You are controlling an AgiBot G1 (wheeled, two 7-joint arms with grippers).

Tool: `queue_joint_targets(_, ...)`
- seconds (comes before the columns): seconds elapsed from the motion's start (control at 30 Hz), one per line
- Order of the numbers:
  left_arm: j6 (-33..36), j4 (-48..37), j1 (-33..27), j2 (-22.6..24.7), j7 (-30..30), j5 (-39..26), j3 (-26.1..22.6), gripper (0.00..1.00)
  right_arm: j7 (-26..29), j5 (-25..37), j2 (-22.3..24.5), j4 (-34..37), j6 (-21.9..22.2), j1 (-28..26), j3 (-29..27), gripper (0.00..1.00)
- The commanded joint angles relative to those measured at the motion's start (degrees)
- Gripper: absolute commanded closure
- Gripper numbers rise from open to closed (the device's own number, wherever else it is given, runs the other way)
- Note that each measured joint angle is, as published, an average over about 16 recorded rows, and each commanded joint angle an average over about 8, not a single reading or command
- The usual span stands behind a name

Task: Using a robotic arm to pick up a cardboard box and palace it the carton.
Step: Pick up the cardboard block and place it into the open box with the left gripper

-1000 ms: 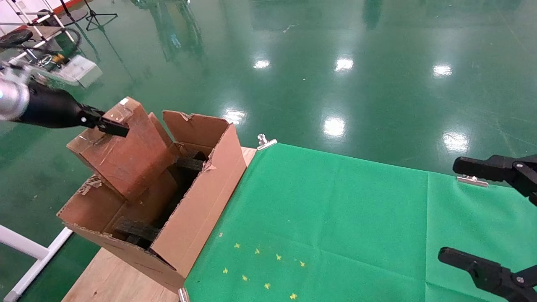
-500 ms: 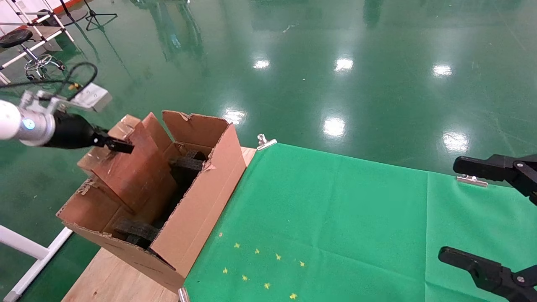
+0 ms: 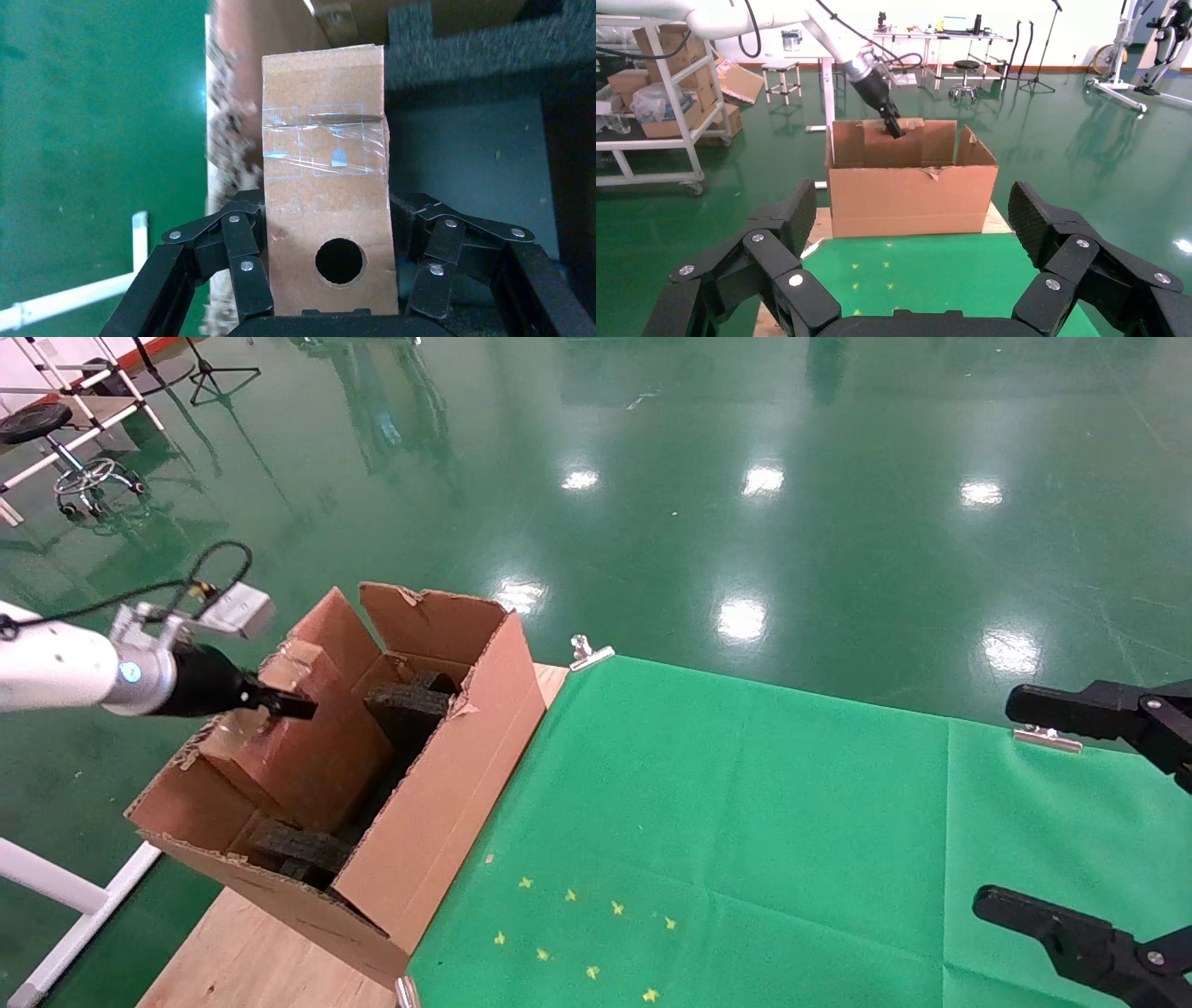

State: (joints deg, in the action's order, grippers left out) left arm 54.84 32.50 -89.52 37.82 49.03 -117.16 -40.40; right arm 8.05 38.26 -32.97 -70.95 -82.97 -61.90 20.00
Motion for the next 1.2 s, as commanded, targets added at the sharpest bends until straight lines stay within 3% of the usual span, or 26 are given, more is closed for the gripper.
queue_joint_targets(0.03, -0.7, -0.34, 1.07, 0.35, 0.52, -0.08, -0.12, 1.0, 0.0, 0.0, 0.0, 0.0, 0.0, 0.0, 0.0, 0.0)
queue_joint_targets(0.43, -6.22, -6.99, 3.93, 4.99, -1.44, -0.79, -0.92, 1.0, 0.0, 0.0, 0.0, 0.0, 0.0, 0.0, 0.0, 0.0)
queue_joint_targets(0.47, -6.52, -7.6, 3.96, 5.3, -1.66, -0.73, -0.91, 0.91, 0.0, 0.0, 0.0, 0.0, 0.0, 0.0, 0.0, 0.0)
queue_joint_targets(0.7, -7.61, -10.35, 3.95, 6.62, -2.62, -0.16, -0.65, 0.04, 0.0, -0.01, 0.01, 0.01, 0.01, 0.01, 0.0, 0.0)
queue_joint_targets(0.73, -7.66, -10.49, 3.95, 6.69, -2.66, -0.12, -0.62, 0.0, 0.0, -0.01, 0.01, 0.01, 0.02, 0.01, -0.01, 0.0)
queue_joint_targets(1.2, -7.48, -9.82, 3.62, 6.3, -2.54, -0.21, -0.62, 0.0, 0.0, -0.01, 0.01, 0.01, 0.02, 0.01, -0.01, 0.0)
